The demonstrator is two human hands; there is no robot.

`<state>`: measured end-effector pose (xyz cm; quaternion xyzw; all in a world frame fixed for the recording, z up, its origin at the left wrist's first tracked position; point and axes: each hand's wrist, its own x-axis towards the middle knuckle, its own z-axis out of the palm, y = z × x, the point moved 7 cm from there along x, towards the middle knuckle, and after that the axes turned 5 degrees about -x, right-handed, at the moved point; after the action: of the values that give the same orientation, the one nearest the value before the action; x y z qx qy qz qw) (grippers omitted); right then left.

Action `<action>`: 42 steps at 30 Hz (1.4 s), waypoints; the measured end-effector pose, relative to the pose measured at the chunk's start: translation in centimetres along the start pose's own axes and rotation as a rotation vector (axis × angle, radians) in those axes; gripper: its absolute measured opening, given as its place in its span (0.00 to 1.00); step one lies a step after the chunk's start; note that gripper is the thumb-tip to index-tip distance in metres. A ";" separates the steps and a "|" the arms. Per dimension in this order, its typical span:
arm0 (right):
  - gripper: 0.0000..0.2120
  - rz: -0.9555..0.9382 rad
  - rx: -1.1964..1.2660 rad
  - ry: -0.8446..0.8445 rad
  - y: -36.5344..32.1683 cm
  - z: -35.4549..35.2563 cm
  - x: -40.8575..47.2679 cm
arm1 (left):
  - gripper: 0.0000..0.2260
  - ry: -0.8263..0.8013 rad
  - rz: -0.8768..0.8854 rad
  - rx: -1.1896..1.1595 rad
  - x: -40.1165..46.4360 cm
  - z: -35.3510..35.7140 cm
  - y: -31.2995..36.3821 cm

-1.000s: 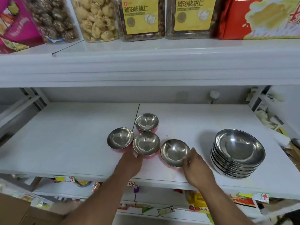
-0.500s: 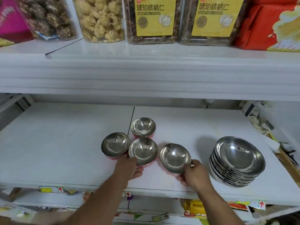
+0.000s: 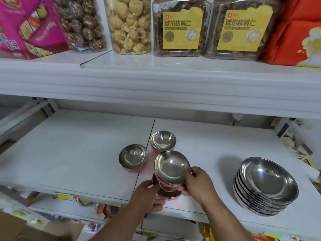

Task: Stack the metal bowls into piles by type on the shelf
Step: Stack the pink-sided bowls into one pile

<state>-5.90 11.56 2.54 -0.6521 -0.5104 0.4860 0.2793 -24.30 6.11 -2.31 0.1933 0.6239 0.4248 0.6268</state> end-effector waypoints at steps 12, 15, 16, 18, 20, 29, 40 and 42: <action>0.25 0.008 -0.251 0.034 1.1 -0.1 -0.2 | 0.10 0.173 0.036 0.013 0.2 -3.7 0.4; 0.25 -0.032 -0.346 0.141 -0.4 -1.4 0.1 | 0.12 0.248 0.033 -0.012 0.3 -5.9 1.2; 0.24 -0.039 -0.340 0.160 -1.1 -1.6 0.2 | 0.13 0.271 0.034 -0.019 0.4 -6.7 1.6; 0.24 -0.040 -0.336 0.181 -2.3 -1.5 0.9 | 0.16 0.295 0.038 -0.036 0.9 -8.0 2.2; 0.24 -0.030 -0.330 0.184 -3.2 -1.0 2.0 | 0.19 0.298 0.035 -0.044 1.4 -9.0 3.0; 0.20 0.022 -0.198 0.185 -5.6 0.2 5.8 | 0.16 0.188 0.051 -0.006 4.0 -10.5 6.0; 0.13 0.176 -0.076 0.008 -5.1 2.2 10.8 | 0.04 0.110 0.037 -0.086 5.7 -10.2 6.0; 0.10 0.202 -0.071 -0.038 -5.0 2.9 11.6 | 0.05 0.142 0.034 -0.086 6.3 -10.6 6.0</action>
<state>-10.49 23.70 1.71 -0.7004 -0.4642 0.5056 0.1956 -36.95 11.32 -3.11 0.1464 0.6446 0.4743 0.5815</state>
